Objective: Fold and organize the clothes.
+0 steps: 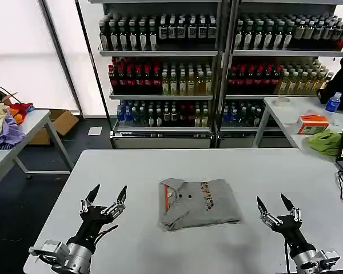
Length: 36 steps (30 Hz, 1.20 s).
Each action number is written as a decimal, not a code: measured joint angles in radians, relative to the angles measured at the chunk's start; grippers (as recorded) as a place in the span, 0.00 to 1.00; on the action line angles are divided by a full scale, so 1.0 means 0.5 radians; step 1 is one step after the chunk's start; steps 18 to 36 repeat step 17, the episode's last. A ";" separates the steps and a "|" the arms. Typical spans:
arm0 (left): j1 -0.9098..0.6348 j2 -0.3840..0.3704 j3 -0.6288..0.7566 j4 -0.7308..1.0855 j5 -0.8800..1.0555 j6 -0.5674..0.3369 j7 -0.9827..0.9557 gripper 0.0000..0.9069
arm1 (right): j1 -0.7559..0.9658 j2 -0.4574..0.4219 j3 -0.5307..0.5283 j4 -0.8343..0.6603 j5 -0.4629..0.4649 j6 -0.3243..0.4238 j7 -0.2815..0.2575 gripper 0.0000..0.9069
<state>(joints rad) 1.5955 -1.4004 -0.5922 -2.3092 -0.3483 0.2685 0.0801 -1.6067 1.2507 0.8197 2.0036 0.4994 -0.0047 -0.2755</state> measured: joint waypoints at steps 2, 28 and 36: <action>0.016 -0.016 0.006 0.003 0.033 -0.029 0.023 1.00 | -0.012 0.014 0.000 0.010 0.003 0.004 -0.013 1.00; 0.094 -0.065 0.012 -0.024 0.125 -0.123 0.117 1.00 | -0.072 0.057 0.016 0.074 0.005 0.027 -0.040 1.00; 0.094 -0.065 0.012 -0.024 0.125 -0.123 0.117 1.00 | -0.072 0.057 0.016 0.074 0.005 0.027 -0.040 1.00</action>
